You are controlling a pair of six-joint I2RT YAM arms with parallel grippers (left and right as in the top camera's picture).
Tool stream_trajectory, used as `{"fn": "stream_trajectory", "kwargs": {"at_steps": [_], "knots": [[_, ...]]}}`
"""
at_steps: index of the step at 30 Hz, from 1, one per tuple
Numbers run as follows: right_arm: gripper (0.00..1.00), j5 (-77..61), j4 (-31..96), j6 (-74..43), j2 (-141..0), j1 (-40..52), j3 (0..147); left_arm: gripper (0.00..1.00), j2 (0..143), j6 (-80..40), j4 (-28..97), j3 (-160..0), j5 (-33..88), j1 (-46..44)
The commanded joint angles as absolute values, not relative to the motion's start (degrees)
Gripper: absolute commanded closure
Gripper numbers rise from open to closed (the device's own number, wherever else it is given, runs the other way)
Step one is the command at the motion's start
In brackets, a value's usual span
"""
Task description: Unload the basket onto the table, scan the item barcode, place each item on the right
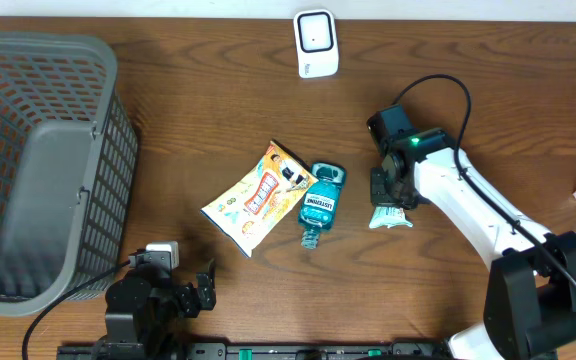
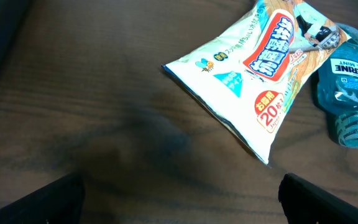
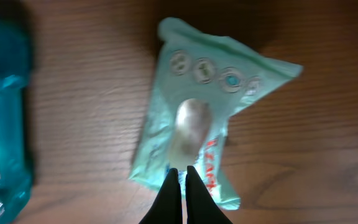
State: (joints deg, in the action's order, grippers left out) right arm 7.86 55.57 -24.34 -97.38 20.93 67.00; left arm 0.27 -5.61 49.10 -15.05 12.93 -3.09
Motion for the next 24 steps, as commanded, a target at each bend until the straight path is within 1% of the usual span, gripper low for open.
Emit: {"fn": "stream_trajectory", "kwargs": {"at_steps": [1,6,10,13,19,20,24], "knots": [[0.99,11.27,54.57,-27.44,-99.59,20.99,65.82,0.01,0.23,-5.69,50.96,-14.94,12.36,-3.07],[0.99,11.31,51.24,-28.23,-104.75,20.99,63.22,0.01,0.23,-5.69,50.96,-14.94,12.38,-3.07],[0.99,11.05,52.6,-30.72,-109.06,20.93,63.16,0.01,0.23,-5.67,50.96,-14.94,12.38,-3.07],[0.99,10.66,53.25,-32.53,-108.6,20.95,63.59,0.01,0.23,-5.69,50.96,-14.94,12.38,-3.07],[0.99,9.15,56.47,-29.02,-100.4,21.06,69.01,0.01,0.23,-5.67,50.96,-14.94,12.38,-3.07],[0.99,7.92,57.34,-27.03,-96.03,21.06,71.24,0.01,0.23,-5.69,50.96,-14.94,12.36,-3.07],[0.99,7.86,58.08,-26.72,-86.91,21.06,72.6,0.01,0.23,-5.69,50.96,-14.94,12.36,-3.07]]}}
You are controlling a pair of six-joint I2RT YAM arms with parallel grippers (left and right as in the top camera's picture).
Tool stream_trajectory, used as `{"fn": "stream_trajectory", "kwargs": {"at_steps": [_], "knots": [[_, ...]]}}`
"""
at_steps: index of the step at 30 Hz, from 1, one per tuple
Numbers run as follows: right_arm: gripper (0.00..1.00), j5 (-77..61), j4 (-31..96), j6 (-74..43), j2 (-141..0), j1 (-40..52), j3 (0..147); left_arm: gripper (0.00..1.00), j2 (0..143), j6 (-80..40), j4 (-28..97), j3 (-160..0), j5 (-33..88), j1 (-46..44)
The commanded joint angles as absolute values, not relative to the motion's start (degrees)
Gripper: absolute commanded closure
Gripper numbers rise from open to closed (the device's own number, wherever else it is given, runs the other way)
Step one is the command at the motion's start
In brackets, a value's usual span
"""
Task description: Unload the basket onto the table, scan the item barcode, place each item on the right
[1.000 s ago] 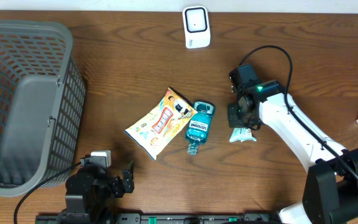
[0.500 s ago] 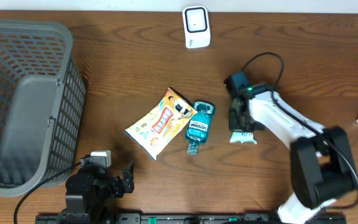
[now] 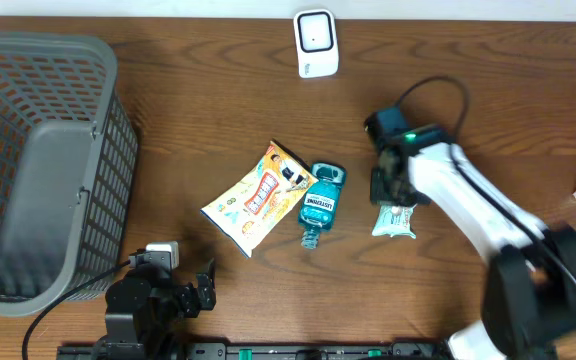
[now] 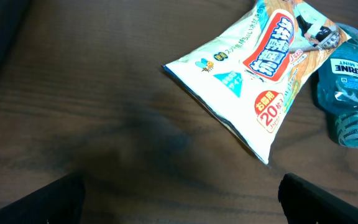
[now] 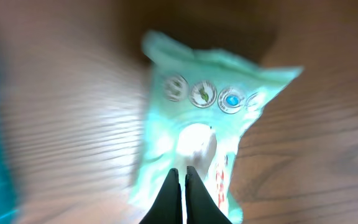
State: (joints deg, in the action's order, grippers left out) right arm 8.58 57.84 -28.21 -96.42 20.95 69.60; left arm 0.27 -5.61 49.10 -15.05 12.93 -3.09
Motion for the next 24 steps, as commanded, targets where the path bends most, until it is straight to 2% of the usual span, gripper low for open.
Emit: {"fn": "stream_trajectory", "kwargs": {"at_steps": [1,9,15,24], "knots": [[0.99,7.86,58.11,-26.72,-85.36,21.06,72.34,0.0,0.23,-5.67,50.96,-14.94,12.36,-3.07],[0.99,8.88,56.03,-29.85,-83.85,21.04,64.53,0.01,0.23,-5.69,50.96,-14.94,12.38,-3.07],[0.99,9.39,51.57,-36.4,-89.36,20.78,57.25,0.01,0.23,-5.69,50.96,-14.94,12.38,-3.07],[0.99,10.13,49.5,-38.5,-100.77,20.4,56.88,0.01,0.23,-5.69,50.96,-14.94,12.36,-3.07]]}}
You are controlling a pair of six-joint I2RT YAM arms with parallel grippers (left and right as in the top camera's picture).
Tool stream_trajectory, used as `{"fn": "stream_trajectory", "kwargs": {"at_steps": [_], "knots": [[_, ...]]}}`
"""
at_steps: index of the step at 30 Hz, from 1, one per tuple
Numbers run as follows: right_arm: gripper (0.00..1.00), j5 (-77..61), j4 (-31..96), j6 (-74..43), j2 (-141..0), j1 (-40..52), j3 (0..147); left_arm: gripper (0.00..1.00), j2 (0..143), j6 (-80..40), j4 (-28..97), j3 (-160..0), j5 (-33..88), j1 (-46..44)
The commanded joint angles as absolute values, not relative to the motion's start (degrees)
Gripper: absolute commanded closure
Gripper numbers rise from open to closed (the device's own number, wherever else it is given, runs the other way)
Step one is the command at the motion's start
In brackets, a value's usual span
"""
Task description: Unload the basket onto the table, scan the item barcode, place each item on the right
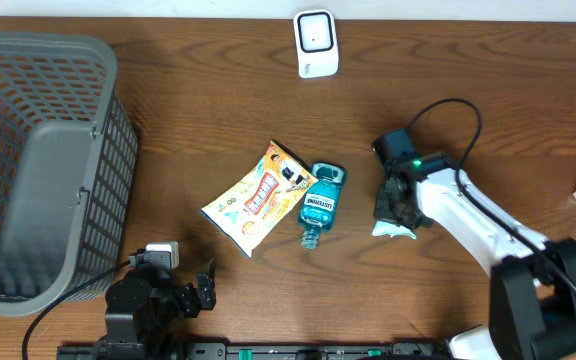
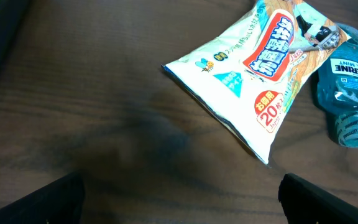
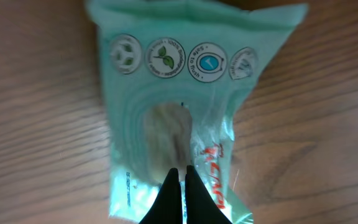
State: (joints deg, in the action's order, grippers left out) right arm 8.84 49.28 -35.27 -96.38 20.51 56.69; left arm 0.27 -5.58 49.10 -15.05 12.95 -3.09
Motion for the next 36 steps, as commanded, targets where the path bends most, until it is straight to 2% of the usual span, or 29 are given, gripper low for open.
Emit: {"fn": "stream_trajectory", "kwargs": {"at_steps": [1,8,15,16,17,19,20,21,22,32,34,36], "knots": [[0.99,10.48,49.69,-39.75,-102.26,20.4,56.88,0.01,0.23,-5.67,50.96,-14.94,12.38,-3.07],[0.99,7.99,49.76,-42.44,-108.12,20.4,57.14,0.01,0.23,-5.69,50.96,-14.94,12.38,-3.07],[0.99,6.59,57.49,-38.06,-99.48,20.4,63.37,0.01,0.23,-5.67,50.96,-14.94,12.38,-3.07],[0.94,6.02,58.78,-38.06,-97.73,20.4,64.47,0.01,0.23,-5.69,50.96,-14.94,12.38,-3.07],[0.82,5.41,59.51,-38.06,-96.4,20.4,65.21,0.01,0.23,-5.67,50.96,-14.94,12.38,-3.07],[0.41,3.7,59.33,-38.11,-93.19,20.4,65.91,0.01,0.23,-5.69,50.96,-14.94,12.38,-3.07],[0.29,2.98,58.61,-38.09,-91.9,20.4,65.89,0.01,0.23,-5.67,50.96,-14.94,12.38,-3.07],[0.08,2.52,58.02,-38.09,-90.94,20.43,65.89,0.01,0.23,-5.69,50.96,-14.94,12.38,-3.07],[0.01,2.26,57.32,-38.11,-90.02,20.51,65.89,0.01,0.23,-5.67,50.96,-14.94,12.38,-3.07],[0.02,3.11,55.37,-41.93,-93.73,21.17,65.84,0.01,0.23,-5.69,50.96,-14.94,12.38,-3.07],[0.16,3.75,55.55,-43.22,-95.74,21.87,65.84,0.01,0.23,-5.67,50.96,-14.94,12.38,-3.07],[0.25,5.78,56.07,-45.23,-97.95,22.81,65.84,0.01,0.23,-5.67,50.96,-14.94,12.38,-3.07]]}}
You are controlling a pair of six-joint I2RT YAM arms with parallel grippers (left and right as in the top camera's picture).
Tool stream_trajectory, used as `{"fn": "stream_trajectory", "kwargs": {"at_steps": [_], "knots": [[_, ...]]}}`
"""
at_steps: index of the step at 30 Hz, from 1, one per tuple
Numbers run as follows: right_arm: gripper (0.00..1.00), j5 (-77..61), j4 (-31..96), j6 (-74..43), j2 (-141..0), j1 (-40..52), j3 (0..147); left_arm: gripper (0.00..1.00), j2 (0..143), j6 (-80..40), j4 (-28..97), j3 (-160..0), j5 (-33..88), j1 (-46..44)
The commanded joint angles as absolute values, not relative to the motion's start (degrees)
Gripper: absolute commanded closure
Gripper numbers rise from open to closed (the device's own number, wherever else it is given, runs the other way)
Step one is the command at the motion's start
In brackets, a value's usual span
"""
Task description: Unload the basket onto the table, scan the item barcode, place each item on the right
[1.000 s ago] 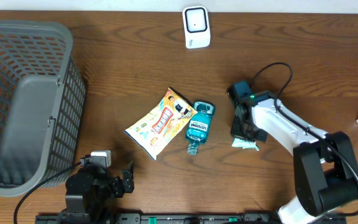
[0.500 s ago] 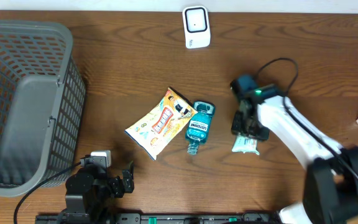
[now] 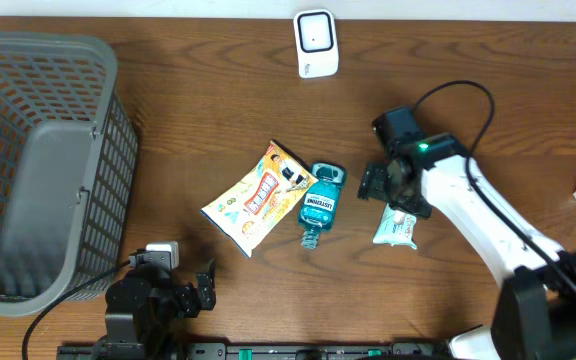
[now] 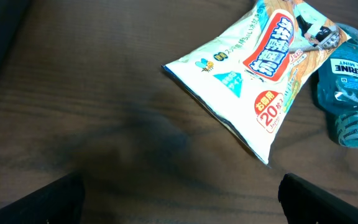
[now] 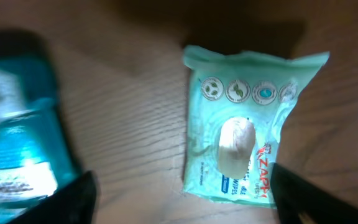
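Observation:
A mint-green wipes pack (image 3: 396, 228) lies flat on the wooden table, label up; the right wrist view shows it as the wipes pack (image 5: 247, 149). My right gripper (image 3: 392, 190) hovers just over its far end, open, with its fingers (image 5: 73, 199) spread wide to either side and nothing held. The white barcode scanner (image 3: 316, 43) stands at the table's far edge. My left gripper (image 3: 173, 292) rests open near the front edge, with nothing between its fingers (image 4: 42, 199).
A teal mouthwash bottle (image 3: 320, 203) and a yellow snack bag (image 3: 258, 197) lie mid-table, left of the wipes. A grey mesh basket (image 3: 43, 160) fills the left side. A small orange-and-white item sits at the right edge.
My right gripper was shut with its tips pressed on the wipes pack; now it is open wide and sits farther back from the pack. The left arm has not moved.
My right gripper, shut, pressed on the wipes pack while the pack lay skewed beside the bottle. At the following two moments the pack was turned straighter and lay a little nearer the front edge. Now the gripper is open over it.

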State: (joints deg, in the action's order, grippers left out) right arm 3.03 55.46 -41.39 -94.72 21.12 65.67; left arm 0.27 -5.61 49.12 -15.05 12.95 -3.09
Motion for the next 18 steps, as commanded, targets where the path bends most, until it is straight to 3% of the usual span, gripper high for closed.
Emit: {"fn": "stream_trajectory", "kwargs": {"at_steps": [1,14,18], "knots": [[0.27,6.46,56.47,-45.91,-98.85,23.29,65.84,0.01,0.23,-5.69,50.96,-14.94,12.36,-3.07],[0.31,16.21,61.43,-51.94,-102.59,23.99,65.84,0.01,0.23,-5.67,50.96,-14.94,12.38,-3.07],[0.4,15.7,61.19,-51.05,-102.59,24.12,66.7,0.01,0.23,-5.67,50.96,-14.94,12.38,-3.07]]}}
